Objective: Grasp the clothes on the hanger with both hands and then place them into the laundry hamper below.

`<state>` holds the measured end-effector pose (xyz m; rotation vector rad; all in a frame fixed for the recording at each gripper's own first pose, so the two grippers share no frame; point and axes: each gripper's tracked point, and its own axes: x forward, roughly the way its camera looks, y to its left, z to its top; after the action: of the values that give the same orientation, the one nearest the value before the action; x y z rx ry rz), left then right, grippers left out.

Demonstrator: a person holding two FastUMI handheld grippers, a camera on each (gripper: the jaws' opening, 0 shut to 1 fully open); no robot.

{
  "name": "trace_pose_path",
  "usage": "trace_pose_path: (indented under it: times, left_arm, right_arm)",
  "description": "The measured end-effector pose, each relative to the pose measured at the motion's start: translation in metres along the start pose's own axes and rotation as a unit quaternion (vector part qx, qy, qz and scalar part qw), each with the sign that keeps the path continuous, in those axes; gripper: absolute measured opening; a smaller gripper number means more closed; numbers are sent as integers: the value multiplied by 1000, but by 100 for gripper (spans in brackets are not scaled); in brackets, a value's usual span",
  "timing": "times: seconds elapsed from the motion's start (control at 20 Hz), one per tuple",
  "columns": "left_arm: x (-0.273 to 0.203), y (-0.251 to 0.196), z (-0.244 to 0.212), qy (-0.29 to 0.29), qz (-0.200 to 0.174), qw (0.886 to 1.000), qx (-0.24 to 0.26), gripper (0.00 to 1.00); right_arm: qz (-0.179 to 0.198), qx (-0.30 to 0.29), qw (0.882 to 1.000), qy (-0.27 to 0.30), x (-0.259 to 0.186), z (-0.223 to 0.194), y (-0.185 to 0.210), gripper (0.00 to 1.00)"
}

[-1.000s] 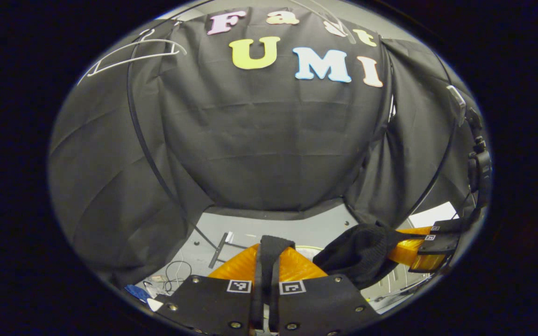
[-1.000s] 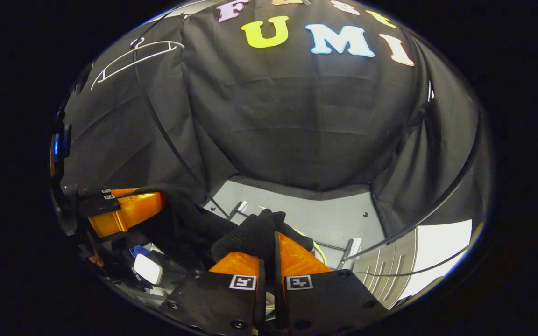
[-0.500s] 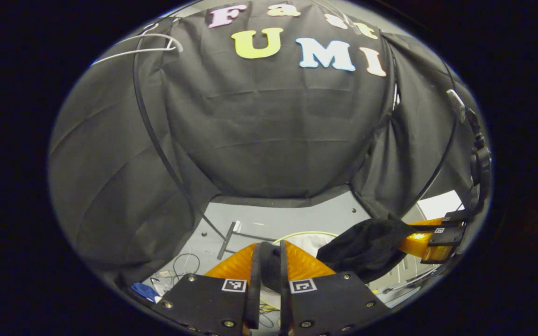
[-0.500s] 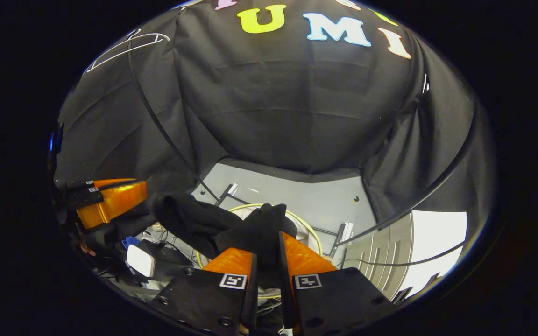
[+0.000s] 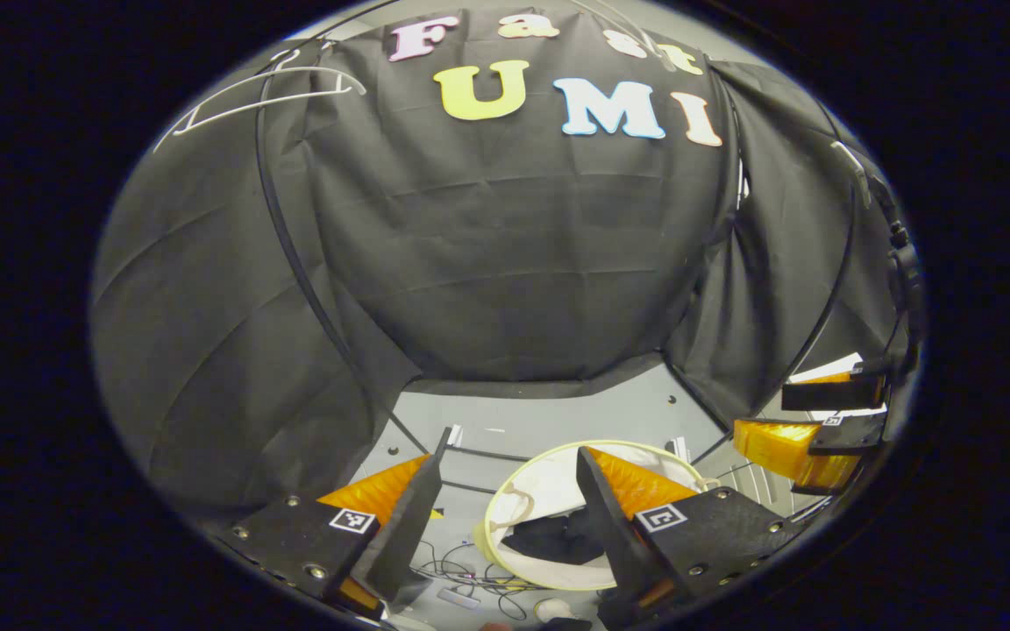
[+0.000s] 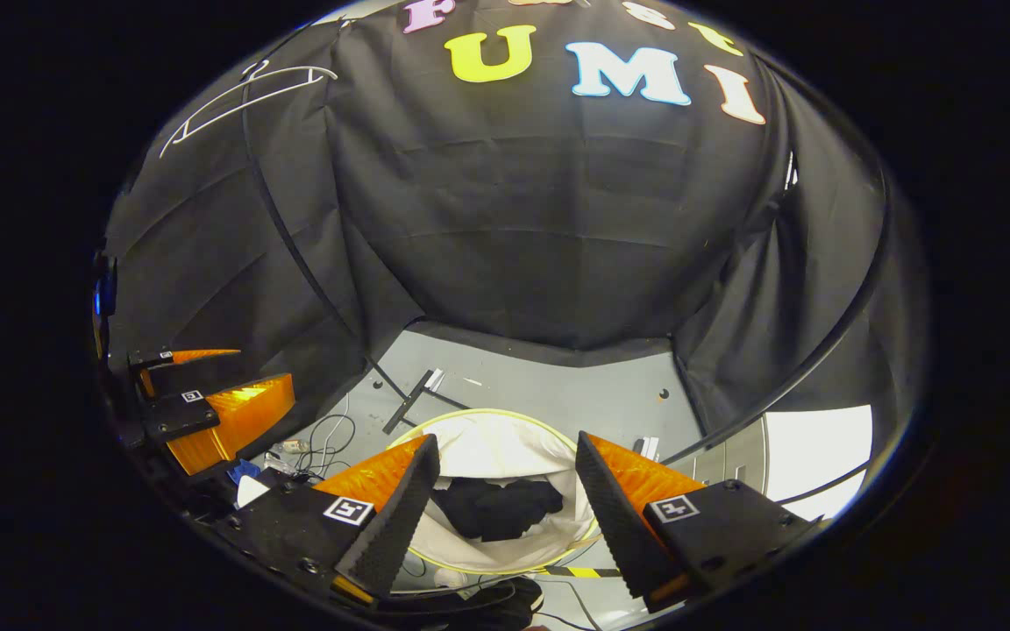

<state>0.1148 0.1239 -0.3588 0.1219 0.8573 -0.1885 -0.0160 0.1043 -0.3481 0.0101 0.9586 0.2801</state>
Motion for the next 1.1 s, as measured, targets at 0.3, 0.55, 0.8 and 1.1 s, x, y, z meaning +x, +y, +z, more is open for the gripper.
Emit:
trace_pose_path:
  times: [0.3, 0.55, 0.8, 1.1]
  left_arm:
    - [-6, 9, 4, -11, 10, 1000, 0, 91]
    - [-16, 8, 13, -26, 12, 1000, 11, 92]
    - [-41, 5, 49, -73, 9, 997, 23, 92]
    - [-97, -5, 93, -138, -10, 990, 19, 92]
  right_arm:
    - [-8, 7, 1000, -7, -3, 2, -1, 98]
    - [-11, 9, 1000, -25, -12, 11, 1, 98]
    - [-17, 15, 997, -76, -43, 41, -2, 98]
    - [-46, 15, 988, -145, -101, 73, -13, 98]
